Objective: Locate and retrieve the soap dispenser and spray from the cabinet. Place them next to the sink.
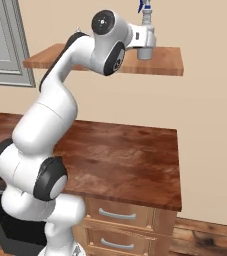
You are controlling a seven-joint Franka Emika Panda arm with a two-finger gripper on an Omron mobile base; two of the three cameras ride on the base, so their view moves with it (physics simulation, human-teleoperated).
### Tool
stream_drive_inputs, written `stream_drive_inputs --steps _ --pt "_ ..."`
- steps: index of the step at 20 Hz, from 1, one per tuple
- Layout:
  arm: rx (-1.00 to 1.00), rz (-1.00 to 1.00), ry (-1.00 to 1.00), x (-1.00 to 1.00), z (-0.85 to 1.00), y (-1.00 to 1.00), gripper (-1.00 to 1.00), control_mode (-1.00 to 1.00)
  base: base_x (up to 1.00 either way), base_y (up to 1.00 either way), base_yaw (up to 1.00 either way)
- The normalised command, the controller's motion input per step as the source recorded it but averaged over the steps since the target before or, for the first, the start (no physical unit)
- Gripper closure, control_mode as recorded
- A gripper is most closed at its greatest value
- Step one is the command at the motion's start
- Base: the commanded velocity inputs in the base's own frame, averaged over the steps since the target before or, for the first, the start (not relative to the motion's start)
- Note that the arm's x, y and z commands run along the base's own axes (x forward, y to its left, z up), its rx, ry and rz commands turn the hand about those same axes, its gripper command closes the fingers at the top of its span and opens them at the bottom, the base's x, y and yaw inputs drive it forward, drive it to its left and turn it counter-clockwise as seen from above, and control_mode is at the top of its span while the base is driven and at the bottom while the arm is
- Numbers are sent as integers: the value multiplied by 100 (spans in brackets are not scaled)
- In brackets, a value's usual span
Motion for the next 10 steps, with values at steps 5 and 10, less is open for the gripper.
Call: stream_drive_inputs --steps 5,10 --pt "0 0 4 35 -1 0 -100 -100 0 0 0" --pt "1 0 -3 39 -15 -1 -100 -100 0 0 0"
